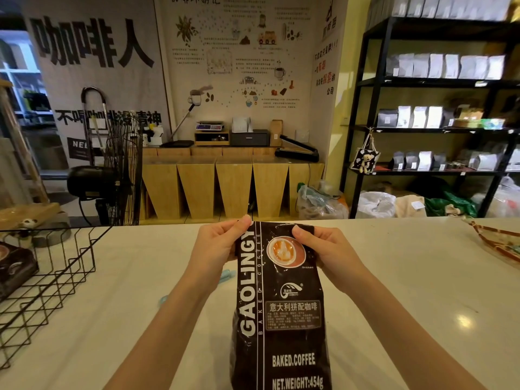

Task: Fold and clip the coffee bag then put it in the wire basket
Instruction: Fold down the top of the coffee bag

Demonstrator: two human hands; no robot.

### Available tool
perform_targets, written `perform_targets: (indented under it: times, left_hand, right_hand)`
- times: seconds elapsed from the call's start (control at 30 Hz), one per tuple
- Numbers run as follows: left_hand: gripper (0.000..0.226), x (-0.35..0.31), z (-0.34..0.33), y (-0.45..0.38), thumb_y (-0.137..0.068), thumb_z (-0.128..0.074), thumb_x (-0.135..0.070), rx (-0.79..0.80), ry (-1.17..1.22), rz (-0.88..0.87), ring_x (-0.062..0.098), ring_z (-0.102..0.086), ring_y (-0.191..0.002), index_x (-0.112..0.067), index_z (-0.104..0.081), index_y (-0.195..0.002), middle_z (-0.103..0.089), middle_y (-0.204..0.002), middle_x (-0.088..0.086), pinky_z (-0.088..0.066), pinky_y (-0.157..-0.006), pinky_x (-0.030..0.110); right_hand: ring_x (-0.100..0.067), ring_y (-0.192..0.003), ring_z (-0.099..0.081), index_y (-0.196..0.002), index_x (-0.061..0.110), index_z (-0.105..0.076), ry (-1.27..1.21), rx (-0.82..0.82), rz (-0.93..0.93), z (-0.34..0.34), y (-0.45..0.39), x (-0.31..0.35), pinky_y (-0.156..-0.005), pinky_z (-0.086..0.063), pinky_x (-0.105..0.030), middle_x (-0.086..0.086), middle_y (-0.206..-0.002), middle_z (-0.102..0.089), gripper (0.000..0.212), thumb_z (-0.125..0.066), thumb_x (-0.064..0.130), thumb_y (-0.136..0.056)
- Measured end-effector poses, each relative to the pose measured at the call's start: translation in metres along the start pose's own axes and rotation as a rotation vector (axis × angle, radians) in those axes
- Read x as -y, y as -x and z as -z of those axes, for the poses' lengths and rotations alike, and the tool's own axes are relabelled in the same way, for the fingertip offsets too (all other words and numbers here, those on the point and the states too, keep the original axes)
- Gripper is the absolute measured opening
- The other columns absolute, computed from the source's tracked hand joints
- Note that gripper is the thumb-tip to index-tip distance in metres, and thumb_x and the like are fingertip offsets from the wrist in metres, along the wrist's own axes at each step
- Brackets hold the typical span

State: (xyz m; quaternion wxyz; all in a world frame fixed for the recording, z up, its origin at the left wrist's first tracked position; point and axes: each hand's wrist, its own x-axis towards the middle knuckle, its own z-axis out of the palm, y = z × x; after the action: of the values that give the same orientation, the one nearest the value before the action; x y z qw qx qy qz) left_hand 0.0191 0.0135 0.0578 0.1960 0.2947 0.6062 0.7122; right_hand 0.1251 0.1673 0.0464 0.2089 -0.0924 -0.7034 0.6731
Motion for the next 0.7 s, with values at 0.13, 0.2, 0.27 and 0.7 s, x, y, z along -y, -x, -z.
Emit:
perform_targets:
  times: [0.13,0.2,0.27,0.7]
  left_hand:
    - [0.028,0.0043,-0.0003,0.0002,-0.068,-0.065,-0.031,0.024,0.023,0.008,0.017,-0.068,-0.068,-0.014,-0.069,-0.091,-0.073,-0.072,0.004,-0.054,-0.061,0.024]
    - [0.027,0.0051,0.0001,-0.001,-0.072,-0.065,-0.026,0.011,-0.002,-0.008,0.017,-0.069,-0.068,-0.016,-0.068,-0.096,-0.074,-0.073,0.004,-0.056,-0.061,0.024]
    - [0.018,0.007,-0.0011,-0.0016,-0.08,-0.06,-0.023,-0.015,0.003,-0.011,0.016,-0.069,-0.066,-0.012,-0.068,-0.092,-0.073,-0.071,0.004,-0.055,-0.06,0.022]
    - [0.021,0.0094,-0.0024,-0.0024,-0.082,-0.059,-0.027,-0.04,0.024,0.002,0.016,-0.069,-0.064,-0.01,-0.071,-0.08,-0.074,-0.069,0.005,-0.054,-0.062,0.025]
  right_hand:
    - [-0.025,-0.076,-0.069,-0.084,0.008,-0.072,0.018,-0.009,0.005,0.0008,-0.0005,-0.0002,-0.061,-0.054,-0.02,-0.01,-0.078,-0.073,0.034,-0.06,0.037,-0.072]
    - [-0.024,-0.075,-0.069,-0.085,0.007,-0.072,0.029,-0.015,0.01,0.0006,-0.0008,0.0004,-0.061,-0.055,-0.02,-0.011,-0.079,-0.073,0.033,-0.061,0.036,-0.072]
    - [-0.022,-0.074,-0.069,-0.087,0.008,-0.072,0.051,-0.023,0.029,0.0013,-0.0015,0.001,-0.064,-0.054,-0.023,-0.01,-0.079,-0.073,0.027,-0.061,0.031,-0.077]
    - [-0.02,-0.076,-0.07,-0.092,0.006,-0.071,0.033,-0.025,0.038,0.0021,-0.0031,0.0013,-0.066,-0.055,-0.019,-0.011,-0.083,-0.074,0.031,-0.062,0.03,-0.076]
